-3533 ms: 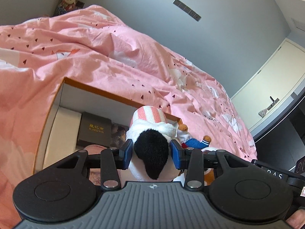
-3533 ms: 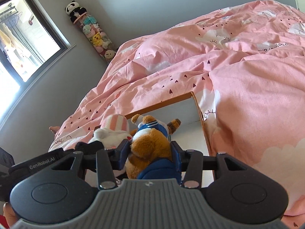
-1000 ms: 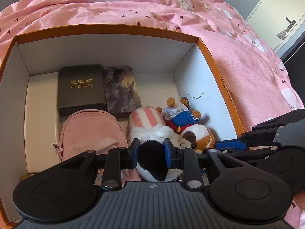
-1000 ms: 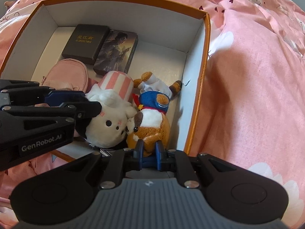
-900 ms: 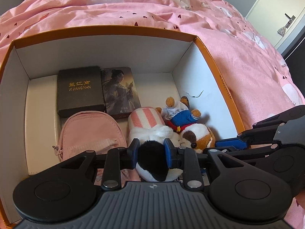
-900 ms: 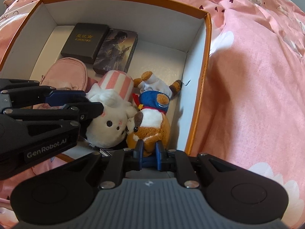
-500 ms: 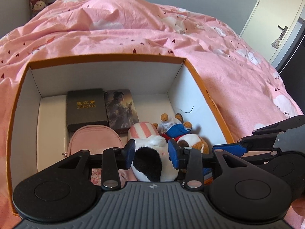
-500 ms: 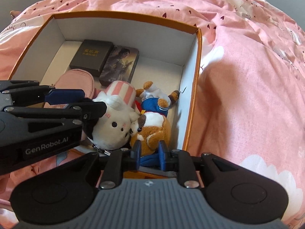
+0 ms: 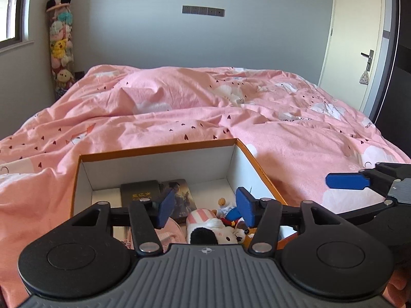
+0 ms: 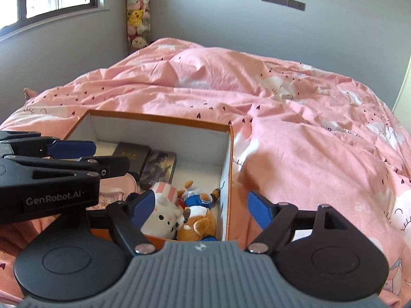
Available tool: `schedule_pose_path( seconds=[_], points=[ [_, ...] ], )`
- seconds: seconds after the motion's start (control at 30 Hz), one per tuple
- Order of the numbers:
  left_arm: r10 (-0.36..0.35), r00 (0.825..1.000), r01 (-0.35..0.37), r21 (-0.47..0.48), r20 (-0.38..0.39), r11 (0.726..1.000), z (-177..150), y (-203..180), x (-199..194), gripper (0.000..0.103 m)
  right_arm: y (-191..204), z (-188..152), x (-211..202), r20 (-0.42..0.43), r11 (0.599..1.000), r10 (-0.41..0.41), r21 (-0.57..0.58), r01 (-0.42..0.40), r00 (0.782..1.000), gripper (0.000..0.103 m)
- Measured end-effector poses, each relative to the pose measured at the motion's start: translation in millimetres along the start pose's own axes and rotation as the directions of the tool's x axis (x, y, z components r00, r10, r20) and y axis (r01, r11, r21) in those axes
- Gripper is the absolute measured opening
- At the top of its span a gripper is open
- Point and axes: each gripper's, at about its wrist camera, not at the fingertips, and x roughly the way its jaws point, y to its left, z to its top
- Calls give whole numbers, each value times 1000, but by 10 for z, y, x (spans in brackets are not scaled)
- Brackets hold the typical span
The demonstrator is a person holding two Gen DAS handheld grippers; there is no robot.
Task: Organize objects
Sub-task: 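Withdraw both grippers from the box toward the yellow toy and orange fruit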
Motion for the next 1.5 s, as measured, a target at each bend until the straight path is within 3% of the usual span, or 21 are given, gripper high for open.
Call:
schedule_pose_path(
  seconds=[0.13, 0.2, 0.57, 0.67, 0.87, 1.0, 1.2, 1.4, 1.5],
  points=[
    [39, 998, -40, 21, 47, 999, -62, -24, -133, 74, 31, -151, -196, 100, 999, -50, -13, 52, 994, 91],
    [42, 998, -43, 14, 43, 999, -94, -33, -181, 75, 44, -228, -237, 100, 999, -34, -21, 36, 994, 91],
    [-35, 997, 35, -2, -62, 999, -533, -16, -219, 77, -85, -751, -146, -29, 984, -46, 170, 50, 999, 91],
    [-85, 991, 81, -41, -99, 996, -668, 13, -145, 78, -138, -869, -81, -59, 974, -77, 208, 87, 995, 91],
    [-91, 970, 73, -87, -226, 994, -906, 75, 95, 78, -231, -976, 83, -149, 964, -68, 245, 103, 987, 88],
    [-130, 955, 95, -138, -267, 986, -1008, 135, 159, 76, -189, -1074, 180, -193, 972, -36, 221, 79, 980, 79],
    [-136, 936, 96, -135, -326, 986, -1076, 134, 273, 73, -171, -1180, 311, -247, 973, 4, 225, 53, 969, 62],
    [-132, 920, 106, -89, -369, 990, -1088, 32, 357, 68, -243, -1187, 422, -248, 964, 57, 266, 11, 967, 60],
    [-108, 918, 93, -57, -382, 994, -1078, -4, 383, 66, -220, -1185, 482, -262, 963, 90, 268, -17, 961, 53]
  ],
)
